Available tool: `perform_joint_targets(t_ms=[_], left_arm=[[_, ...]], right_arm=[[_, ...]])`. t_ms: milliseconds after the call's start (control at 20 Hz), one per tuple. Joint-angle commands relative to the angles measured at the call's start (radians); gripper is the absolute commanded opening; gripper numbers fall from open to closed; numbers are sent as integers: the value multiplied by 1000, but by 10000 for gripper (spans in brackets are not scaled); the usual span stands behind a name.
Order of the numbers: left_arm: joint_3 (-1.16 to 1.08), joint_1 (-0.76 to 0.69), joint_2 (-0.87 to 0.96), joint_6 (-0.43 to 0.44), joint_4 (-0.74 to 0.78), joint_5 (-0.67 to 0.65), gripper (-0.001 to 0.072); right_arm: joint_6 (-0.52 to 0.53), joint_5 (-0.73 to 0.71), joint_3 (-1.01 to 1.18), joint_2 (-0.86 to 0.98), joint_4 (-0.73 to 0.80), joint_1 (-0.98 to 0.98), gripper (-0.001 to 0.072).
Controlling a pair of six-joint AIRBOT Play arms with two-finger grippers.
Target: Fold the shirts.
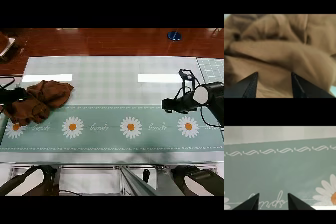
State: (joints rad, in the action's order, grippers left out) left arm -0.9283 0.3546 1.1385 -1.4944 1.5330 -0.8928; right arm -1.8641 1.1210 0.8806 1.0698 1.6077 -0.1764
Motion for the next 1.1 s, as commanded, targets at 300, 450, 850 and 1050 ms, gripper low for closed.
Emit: perform_joint_targets(t_ms=[300, 450, 850, 1050], left_arm=[[7, -79, 212, 35, -42, 8, 509], [7, -94, 257, 35, -43, -24, 505], [-87, -93, 247, 232, -375, -203, 23], [-208, -93, 105, 291, -671, -207, 23]], right_arm=[[-45, 2, 0, 0, -40, 0, 409], [-47, 10, 0, 0, -58, 0, 410], [-46, 20, 0, -2, -73, 0, 410], [-43, 28, 0, -41, -72, 0, 409]])
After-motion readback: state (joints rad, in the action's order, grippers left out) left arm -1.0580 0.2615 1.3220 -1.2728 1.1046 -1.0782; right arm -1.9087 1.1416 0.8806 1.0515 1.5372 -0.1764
